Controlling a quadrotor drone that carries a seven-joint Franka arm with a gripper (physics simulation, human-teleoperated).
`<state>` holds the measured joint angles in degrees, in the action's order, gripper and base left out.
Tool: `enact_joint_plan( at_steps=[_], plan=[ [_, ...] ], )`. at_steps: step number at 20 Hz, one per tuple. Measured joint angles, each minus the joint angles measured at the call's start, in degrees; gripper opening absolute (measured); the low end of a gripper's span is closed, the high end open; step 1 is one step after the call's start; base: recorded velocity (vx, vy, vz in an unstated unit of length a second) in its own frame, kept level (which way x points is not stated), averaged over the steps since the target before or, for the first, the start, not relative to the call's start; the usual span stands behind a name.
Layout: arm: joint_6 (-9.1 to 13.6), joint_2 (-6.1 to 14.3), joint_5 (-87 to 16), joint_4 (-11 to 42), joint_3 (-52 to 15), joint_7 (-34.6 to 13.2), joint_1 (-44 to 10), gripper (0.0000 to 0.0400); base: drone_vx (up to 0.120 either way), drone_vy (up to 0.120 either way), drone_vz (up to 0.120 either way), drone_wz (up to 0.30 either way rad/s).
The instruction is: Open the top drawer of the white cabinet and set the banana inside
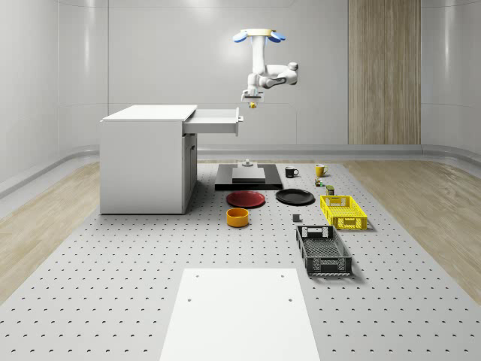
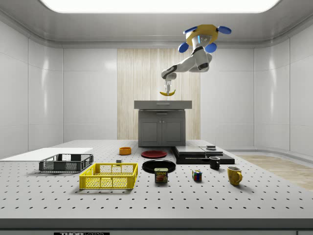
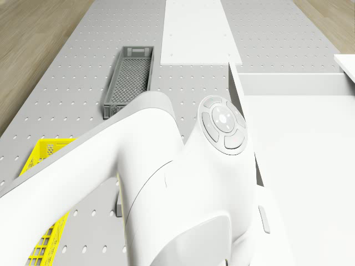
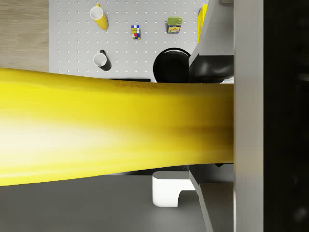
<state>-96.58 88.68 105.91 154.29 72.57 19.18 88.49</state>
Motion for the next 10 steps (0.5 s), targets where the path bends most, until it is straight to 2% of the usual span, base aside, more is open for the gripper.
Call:
enact_joint_plan(
  at_steps=[1, 10],
  plan=[
    [0.0, 0.0, 0.0, 0.0, 0.0, 0.0, 0.0, 0.02, 0.0, -0.12, 0.08, 0.0],
    [-0.1, 0.1, 0.0, 0.0, 0.0, 0.0, 0.0, 0.02, 0.0, -0.12, 0.0, 0.0]
  ],
)
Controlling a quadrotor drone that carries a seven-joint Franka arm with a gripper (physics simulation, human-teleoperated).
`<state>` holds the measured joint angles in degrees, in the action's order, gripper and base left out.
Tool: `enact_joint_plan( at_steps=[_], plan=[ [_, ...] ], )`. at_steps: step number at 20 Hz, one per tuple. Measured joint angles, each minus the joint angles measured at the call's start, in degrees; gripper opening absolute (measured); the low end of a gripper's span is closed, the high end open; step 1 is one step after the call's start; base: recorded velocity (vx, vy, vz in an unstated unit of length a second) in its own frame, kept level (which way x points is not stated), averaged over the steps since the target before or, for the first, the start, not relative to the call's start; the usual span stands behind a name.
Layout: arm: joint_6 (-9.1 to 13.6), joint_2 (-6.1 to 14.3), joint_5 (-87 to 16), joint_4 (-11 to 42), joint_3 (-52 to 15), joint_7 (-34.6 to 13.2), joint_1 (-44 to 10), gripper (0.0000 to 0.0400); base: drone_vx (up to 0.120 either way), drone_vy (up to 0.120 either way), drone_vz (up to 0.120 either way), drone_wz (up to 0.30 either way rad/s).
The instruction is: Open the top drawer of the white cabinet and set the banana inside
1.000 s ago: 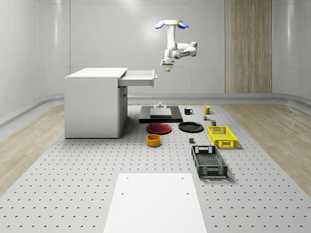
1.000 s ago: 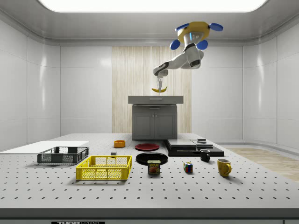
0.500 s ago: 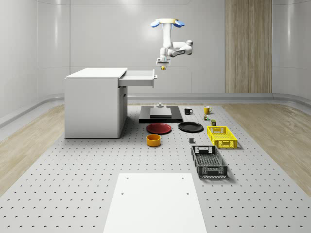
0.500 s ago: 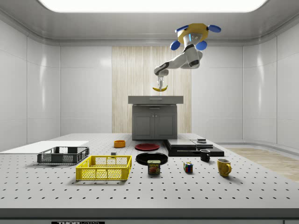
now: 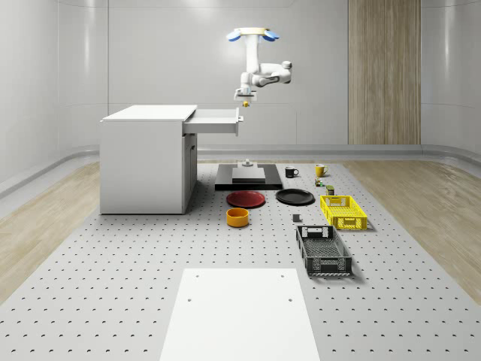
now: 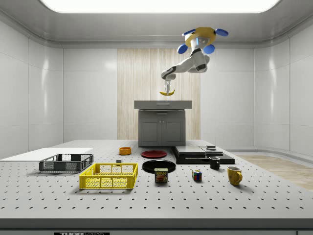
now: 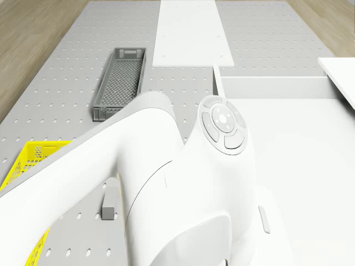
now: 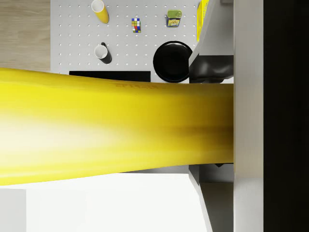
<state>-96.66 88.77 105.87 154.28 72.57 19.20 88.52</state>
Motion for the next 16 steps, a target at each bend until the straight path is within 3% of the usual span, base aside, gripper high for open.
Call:
enact_joint_plan(
  at_steps=[16],
  plan=[
    [-0.1, 0.1, 0.0, 0.0, 0.0, 0.0, 0.0, 0.02, 0.0, -0.12, 0.0, 0.0]
  ],
)
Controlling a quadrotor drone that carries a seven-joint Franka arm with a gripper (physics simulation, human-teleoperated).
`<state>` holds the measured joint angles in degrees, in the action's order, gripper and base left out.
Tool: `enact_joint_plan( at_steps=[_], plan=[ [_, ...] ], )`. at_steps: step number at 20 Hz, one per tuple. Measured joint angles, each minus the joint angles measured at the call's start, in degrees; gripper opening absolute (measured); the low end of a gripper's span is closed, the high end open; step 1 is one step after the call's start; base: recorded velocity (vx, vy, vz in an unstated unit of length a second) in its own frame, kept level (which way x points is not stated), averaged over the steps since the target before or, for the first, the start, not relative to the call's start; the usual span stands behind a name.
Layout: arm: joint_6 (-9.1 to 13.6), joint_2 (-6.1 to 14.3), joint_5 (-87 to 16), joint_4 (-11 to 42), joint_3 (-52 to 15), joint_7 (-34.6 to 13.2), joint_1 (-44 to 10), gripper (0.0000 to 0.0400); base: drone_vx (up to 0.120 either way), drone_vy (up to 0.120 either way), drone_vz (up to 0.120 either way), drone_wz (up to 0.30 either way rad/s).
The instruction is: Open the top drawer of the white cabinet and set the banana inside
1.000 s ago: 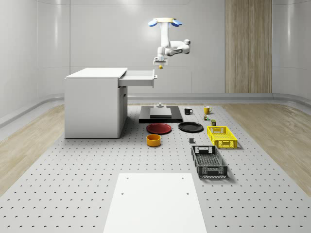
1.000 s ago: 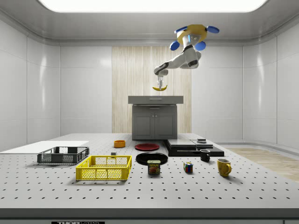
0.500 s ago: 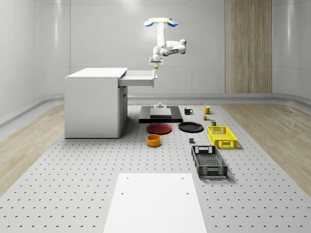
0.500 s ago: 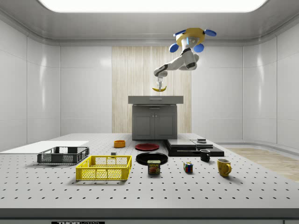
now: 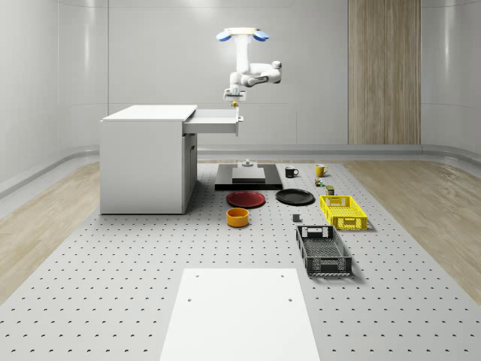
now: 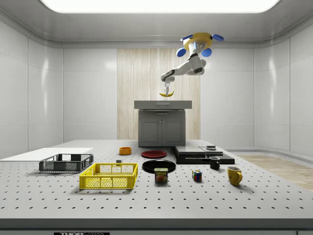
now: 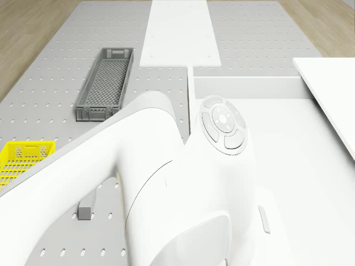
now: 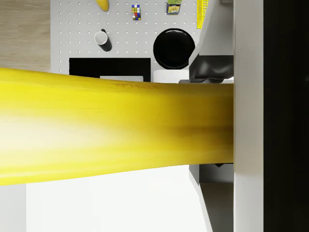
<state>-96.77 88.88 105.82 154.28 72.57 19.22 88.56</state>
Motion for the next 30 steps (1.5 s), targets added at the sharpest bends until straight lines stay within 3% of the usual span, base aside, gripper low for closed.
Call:
enact_joint_plan(
  at_steps=[8, 14, 21, 30],
  plan=[
    [0.0, 0.0, 0.0, 0.0, 0.0, 0.0, 0.0, 0.02, 0.0, -0.12, 0.0, 0.0],
    [-0.1, 0.1, 0.0, 0.0, 0.0, 0.0, 0.0, 0.02, 0.0, -0.12, -0.12, 0.0],
    [-0.1, 0.1, 0.0, 0.0, -0.1, 0.0, 0.0, 0.02, 0.0, -0.12, 0.0, 0.0],
    [-2.3, -0.5, 4.6, -2.0, -5.1, 0.1, 1.3, 0.02, 0.0, -0.009, 0.0, 0.0]
  ],
)
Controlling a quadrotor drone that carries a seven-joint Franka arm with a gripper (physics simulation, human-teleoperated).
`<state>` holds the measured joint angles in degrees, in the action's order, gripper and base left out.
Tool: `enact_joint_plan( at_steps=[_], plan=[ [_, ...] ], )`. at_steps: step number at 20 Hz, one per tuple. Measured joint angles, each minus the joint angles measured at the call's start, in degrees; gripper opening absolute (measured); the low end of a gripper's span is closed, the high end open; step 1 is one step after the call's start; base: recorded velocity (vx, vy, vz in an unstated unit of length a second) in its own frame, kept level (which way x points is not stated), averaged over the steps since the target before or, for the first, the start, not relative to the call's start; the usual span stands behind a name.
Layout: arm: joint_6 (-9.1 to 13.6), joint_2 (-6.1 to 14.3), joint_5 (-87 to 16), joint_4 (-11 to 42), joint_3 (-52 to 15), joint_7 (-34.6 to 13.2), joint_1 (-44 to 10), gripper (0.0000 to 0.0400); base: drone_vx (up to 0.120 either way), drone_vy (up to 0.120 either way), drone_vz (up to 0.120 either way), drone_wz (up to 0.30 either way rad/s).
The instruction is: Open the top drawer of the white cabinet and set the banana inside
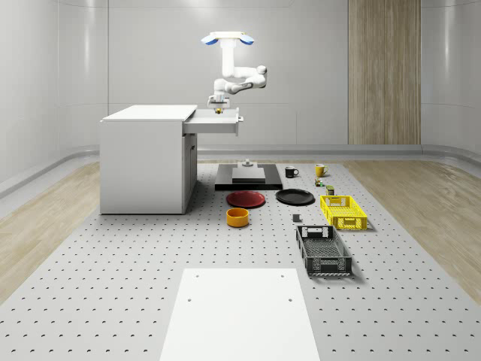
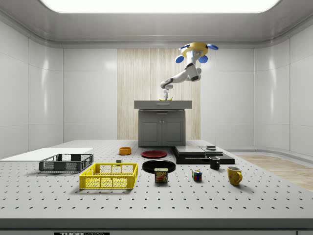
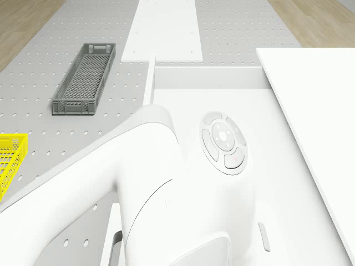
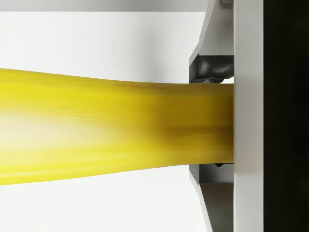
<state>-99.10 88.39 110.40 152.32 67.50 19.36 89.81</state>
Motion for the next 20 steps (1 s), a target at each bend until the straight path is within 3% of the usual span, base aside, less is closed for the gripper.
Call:
enact_joint_plan(
  at_steps=[10, 12, 14, 20],
  plan=[
    [-2.5, -2.0, 6.1, -3.4, -6.4, -0.2, 1.6, 0.02, 0.0, 0.0, 0.0, 0.0],
    [-2.6, -2.4, 7.0, -3.9, -7.1, -0.3, 1.7, 0.0278, 0.0, 0.0, 0.0, 0.0],
    [-2.3, -2.7, 7.2, -3.9, -7.2, -0.4, 1.6, 0.0326, 0.0, 0.0, 0.0, 0.0],
    [-0.4, -2.8, 5.7, -2.5, -5.0, -0.8, 0.6, 0.0384, 0.0, 0.0, 0.0, 0.0]
  ],
)
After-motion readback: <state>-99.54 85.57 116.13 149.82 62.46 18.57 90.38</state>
